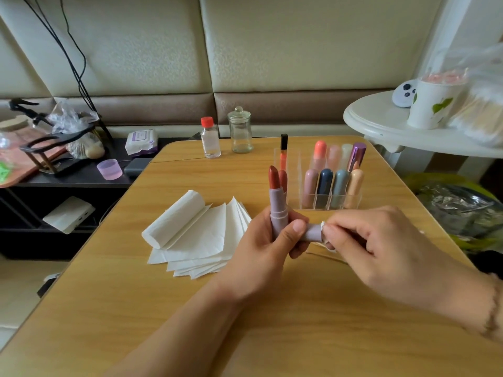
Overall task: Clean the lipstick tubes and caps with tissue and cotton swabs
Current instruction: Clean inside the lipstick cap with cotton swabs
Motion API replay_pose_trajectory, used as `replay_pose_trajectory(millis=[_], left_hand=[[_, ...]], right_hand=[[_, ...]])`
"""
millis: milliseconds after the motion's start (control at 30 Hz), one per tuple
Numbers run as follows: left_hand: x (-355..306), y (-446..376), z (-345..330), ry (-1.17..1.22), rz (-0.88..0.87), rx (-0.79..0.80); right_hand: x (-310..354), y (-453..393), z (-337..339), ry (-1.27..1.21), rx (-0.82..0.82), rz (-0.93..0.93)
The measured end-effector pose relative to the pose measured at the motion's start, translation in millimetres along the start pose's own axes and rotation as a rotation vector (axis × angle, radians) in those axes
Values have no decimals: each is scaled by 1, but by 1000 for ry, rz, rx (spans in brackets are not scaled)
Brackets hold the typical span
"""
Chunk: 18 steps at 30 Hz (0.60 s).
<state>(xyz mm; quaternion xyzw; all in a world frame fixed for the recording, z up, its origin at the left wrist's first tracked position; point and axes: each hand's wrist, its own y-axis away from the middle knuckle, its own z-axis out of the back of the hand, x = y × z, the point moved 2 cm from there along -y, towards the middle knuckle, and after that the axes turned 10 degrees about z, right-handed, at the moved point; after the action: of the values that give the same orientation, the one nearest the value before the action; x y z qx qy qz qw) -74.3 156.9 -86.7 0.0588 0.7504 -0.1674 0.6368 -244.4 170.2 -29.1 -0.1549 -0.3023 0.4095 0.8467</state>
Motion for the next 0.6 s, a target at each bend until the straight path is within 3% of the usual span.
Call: replay_pose_trajectory(millis=[100, 200, 300, 367, 500, 600], left_hand=[[-2, -1, -1, -89, -64, -51], [-4, 1, -2, -175, -152, -104], [-5, 0, -3, -170, -173, -115], [-4, -2, -2, -31, -113, -117], [-2, -4, -2, 123, 0, -81], [-2, -4, -3, 182, 47, -38]], right_hand=[[7, -1, -5, -323, -86, -335], [15, 0, -12, -950, -241, -820], [19, -3, -13, -1204, -268, -1009], [21, -8, -6, -1038, -209, -836], [12, -1, 11, 200, -84, 52], [5, -1, 15, 591, 32, 290]])
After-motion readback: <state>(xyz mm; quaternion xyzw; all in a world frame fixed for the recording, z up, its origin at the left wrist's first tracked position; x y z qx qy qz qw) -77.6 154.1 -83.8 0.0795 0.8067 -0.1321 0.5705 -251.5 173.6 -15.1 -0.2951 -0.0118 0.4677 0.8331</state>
